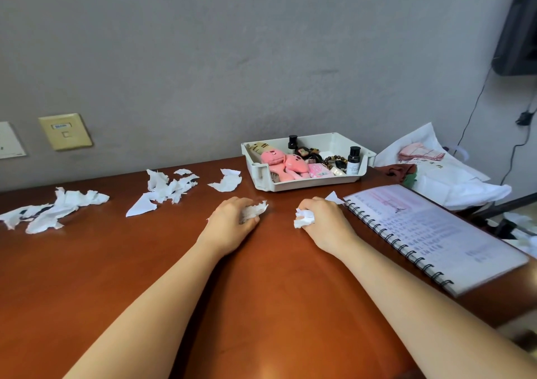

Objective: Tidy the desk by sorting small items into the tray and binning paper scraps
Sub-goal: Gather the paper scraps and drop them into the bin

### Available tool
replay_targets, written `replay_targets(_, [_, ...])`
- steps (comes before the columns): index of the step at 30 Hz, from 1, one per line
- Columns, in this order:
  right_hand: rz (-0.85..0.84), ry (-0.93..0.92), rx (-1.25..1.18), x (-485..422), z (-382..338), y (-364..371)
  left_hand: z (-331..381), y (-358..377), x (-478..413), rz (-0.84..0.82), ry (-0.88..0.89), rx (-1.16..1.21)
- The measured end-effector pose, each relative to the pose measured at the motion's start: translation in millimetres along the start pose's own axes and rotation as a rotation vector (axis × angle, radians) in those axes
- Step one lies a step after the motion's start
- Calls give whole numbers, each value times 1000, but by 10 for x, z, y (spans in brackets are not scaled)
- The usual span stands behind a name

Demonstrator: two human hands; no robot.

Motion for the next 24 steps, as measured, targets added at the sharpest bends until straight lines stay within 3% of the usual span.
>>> replay_targets(8, [-35,27,23,25,13,16,-57,13,-74,31,-116,-25])
replay_targets(16, [11,78,-14,38,81,-30,-21,-7,-57,50,-93,-74])
replay_targets(24, [6,131,-53,158,61,-77,9,-83,52,19,-74,123])
Point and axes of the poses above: each hand's wrist, its own x-axis away from the middle knuckle, its own y-axis out of the palm, z = x × y, the point moved 8 cm from there along -x, towards the middle knuckle, and after that the axes turned 10 degrees about -y, right-handed, at the moved point
